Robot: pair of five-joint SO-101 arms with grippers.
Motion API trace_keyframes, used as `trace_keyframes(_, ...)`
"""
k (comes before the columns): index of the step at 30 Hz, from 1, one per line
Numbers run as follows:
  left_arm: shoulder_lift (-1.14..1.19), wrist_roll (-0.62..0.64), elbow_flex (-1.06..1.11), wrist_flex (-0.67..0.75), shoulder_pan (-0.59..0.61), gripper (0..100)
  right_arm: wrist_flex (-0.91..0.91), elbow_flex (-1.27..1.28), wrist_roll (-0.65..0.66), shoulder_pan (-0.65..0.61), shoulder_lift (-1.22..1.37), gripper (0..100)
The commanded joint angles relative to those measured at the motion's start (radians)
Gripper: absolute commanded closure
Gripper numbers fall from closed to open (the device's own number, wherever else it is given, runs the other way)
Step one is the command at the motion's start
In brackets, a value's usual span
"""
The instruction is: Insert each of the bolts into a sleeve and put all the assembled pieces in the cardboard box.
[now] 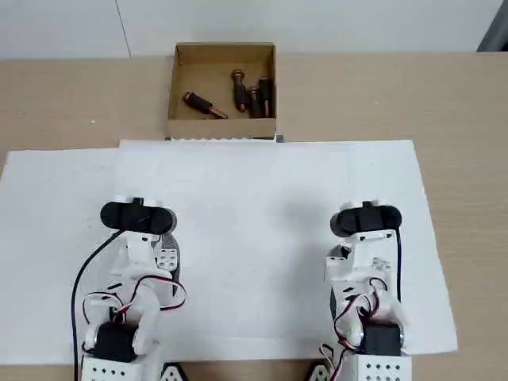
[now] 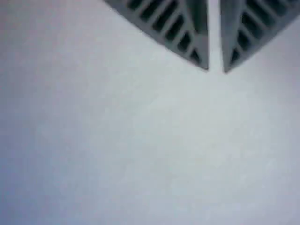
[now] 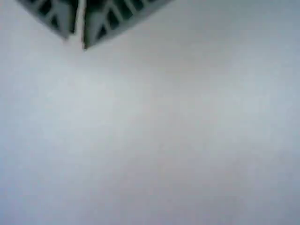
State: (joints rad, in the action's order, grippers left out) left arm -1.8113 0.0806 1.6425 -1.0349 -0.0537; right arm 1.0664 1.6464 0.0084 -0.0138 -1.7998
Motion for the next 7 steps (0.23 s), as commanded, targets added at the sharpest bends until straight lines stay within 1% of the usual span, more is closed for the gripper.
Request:
trace_keyframes(1,-0.008,-0.005,-0.004,0.006,0.005,99,-0.022,-0.003,0.008,0.005,-0.015,99.5)
trace_keyframes(7,-0.008,-0.005,-0.004,0.006,0.005,99,-0.022,-0.003,0.008,0.005,-0.015,99.5)
